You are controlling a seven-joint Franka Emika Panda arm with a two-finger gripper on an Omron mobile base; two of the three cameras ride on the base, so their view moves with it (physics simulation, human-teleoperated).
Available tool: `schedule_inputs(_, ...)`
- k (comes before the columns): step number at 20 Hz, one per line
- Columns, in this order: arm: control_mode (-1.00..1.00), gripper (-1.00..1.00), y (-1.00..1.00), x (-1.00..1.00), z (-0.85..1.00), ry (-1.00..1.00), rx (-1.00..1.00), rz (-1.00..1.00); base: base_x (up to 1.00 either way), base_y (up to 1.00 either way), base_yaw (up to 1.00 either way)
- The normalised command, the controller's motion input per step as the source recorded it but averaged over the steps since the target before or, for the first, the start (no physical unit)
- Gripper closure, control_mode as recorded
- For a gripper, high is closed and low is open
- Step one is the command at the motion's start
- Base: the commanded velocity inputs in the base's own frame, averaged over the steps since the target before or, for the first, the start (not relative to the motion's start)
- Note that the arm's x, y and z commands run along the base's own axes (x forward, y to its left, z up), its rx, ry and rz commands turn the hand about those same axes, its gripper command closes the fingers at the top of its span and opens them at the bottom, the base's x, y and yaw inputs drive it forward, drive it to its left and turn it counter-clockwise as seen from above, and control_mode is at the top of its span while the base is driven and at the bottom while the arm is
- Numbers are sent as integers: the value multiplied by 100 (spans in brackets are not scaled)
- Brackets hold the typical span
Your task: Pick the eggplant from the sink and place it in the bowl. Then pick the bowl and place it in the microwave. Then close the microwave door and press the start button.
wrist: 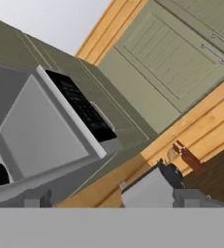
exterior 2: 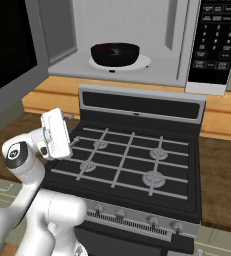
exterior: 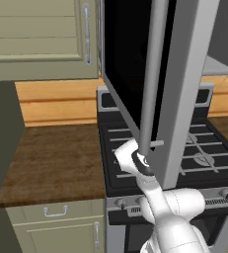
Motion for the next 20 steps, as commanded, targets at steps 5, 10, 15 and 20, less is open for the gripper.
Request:
schedule_inputs(5,-100,-100,31,3,-30,-12,-5,-14,0,0,0)
schedule_inputs(10,-100,-100,31,0,-15,-16,-6,-17,0,0,0)
schedule_inputs(15,-100,-100,68,-15,0,-15,-2,-10,0,0,0)
schedule_inputs(20,-100,-100,76,-7,0,-14,-3,-2,0,0,0)
